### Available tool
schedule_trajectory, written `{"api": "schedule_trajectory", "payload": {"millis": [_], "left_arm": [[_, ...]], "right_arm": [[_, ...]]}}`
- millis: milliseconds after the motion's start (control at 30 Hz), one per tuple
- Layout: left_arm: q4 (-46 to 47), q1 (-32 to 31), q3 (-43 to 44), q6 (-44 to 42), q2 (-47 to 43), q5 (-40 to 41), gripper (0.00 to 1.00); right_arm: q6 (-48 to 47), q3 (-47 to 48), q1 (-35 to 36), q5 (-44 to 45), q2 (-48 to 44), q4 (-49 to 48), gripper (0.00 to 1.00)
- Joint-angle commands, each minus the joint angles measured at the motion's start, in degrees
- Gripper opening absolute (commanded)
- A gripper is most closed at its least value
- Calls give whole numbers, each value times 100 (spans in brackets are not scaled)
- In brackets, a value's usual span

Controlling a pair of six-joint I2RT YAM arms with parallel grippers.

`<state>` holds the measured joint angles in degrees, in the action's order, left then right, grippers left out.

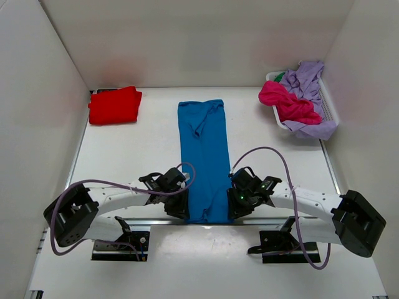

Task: Fold and stack the t-shirts
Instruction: Grab the bottom of the folded rectangular tshirt with both arms

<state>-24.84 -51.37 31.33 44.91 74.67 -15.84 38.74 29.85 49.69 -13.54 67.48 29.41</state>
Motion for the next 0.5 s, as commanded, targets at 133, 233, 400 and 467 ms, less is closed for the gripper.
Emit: {"api": "schedule_trajectory", "payload": {"millis": [133, 233, 400, 467], "left_arm": [[164, -224, 84, 106, 302, 221, 33], [32, -215, 31, 71, 206, 308, 28], [-276, -171, 110, -87, -15, 555, 48], [-328, -232, 136, -113, 21, 651, 50]], "right_arm": [[29, 135, 137, -26, 160, -146, 0], [11, 171, 41, -8, 72, -67, 1], [-112, 179, -56, -17, 1, 12, 0], [-147, 206, -48, 1, 63, -32, 0]]}}
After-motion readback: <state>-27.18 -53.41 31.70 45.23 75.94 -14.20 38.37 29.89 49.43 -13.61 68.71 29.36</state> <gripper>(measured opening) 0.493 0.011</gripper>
